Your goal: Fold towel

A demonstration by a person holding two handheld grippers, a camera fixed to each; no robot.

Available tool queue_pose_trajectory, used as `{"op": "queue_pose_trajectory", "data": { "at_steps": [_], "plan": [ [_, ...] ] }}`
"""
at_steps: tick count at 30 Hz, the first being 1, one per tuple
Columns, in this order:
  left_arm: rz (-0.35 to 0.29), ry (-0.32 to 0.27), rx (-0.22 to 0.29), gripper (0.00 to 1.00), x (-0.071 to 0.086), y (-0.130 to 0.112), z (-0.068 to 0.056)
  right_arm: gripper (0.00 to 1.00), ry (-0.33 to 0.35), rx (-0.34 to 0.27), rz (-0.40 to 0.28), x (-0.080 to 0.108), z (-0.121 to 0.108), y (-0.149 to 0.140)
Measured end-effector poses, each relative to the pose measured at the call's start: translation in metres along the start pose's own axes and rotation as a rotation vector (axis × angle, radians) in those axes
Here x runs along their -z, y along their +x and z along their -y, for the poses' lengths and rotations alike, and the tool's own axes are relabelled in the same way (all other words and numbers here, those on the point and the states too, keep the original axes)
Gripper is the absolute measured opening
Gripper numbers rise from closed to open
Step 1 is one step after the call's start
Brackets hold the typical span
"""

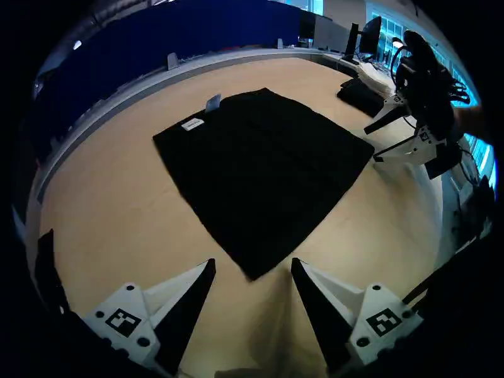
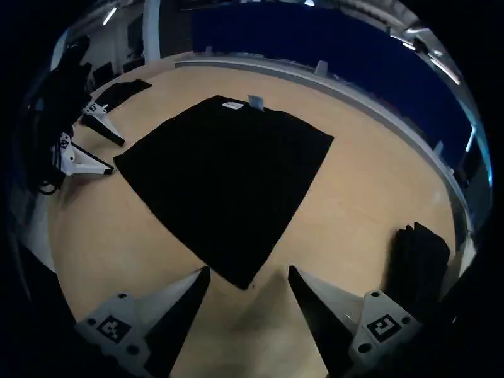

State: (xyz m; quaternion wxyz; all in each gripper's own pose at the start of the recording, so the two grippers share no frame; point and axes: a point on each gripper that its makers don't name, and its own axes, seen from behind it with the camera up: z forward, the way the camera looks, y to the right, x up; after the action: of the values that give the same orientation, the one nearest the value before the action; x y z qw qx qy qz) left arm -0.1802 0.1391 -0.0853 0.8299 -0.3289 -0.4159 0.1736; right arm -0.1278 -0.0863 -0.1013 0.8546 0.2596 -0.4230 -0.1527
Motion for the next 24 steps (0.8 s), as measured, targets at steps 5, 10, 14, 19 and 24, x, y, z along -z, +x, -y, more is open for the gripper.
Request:
{"op": "queue_pose_trajectory", "data": {
  "at_steps": [5, 10, 14, 19, 24],
  "plan": [
    [0.025, -0.003, -0.006, 0.89, -0.001, -0.005, -0.003, 0.94, 0.001, -0.003, 0.001, 0.001, -0.001, -0.001],
    [0.051, 0.0, 0.0, 0.87, 0.001, -0.006, -0.002, 0.82, 0.015, -0.004, 0.004, -0.001, 0.002, -0.003],
    [0.06, 0.006, 0.006, 0.82, 0.002, -0.006, -0.002, 0.77, 0.022, -0.008, 0.001, -0.003, 0.004, -0.002],
    [0.061, 0.008, 0.009, 0.78, 0.001, -0.006, -0.002, 0.69, 0.03, -0.009, -0.004, -0.003, 0.007, -0.002],
    [0.063, 0.005, 0.006, 0.71, 0.001, -0.005, -0.003, 0.64, 0.039, -0.01, -0.007, -0.003, 0.009, -0.002]
  ]
}}
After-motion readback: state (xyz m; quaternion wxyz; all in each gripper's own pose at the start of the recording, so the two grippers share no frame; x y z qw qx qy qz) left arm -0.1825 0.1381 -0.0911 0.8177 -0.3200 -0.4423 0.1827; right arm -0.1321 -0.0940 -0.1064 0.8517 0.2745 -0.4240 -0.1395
